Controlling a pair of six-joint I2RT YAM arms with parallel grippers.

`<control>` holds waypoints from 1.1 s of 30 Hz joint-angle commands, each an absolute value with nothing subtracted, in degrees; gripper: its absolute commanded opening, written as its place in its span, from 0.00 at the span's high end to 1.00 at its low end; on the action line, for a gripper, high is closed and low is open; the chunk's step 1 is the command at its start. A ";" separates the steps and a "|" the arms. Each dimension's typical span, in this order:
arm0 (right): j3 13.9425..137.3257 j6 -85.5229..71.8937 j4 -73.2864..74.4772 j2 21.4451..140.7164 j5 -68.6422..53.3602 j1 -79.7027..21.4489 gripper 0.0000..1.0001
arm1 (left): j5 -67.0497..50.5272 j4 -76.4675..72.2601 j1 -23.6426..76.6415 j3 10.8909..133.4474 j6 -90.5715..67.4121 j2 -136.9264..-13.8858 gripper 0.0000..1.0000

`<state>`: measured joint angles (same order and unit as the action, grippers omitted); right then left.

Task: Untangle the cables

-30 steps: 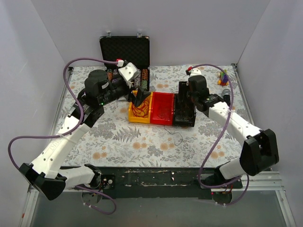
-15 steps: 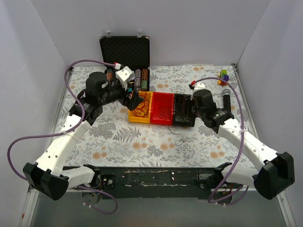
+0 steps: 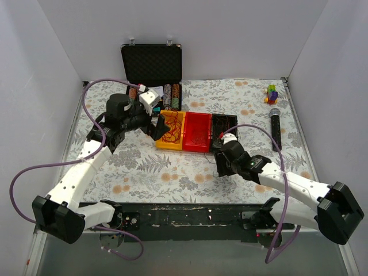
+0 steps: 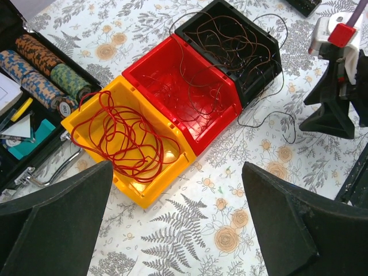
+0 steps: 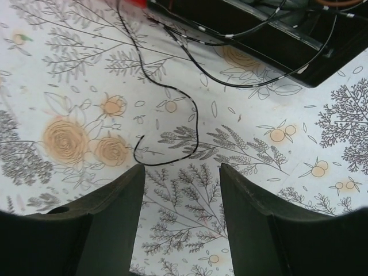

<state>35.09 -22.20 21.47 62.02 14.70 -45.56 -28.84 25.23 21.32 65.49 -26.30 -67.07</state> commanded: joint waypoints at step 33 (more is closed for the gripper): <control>58.88 -10.20 7.30 73.20 21.71 -29.19 0.99 | -27.86 23.20 18.81 56.16 -24.26 -62.84 0.06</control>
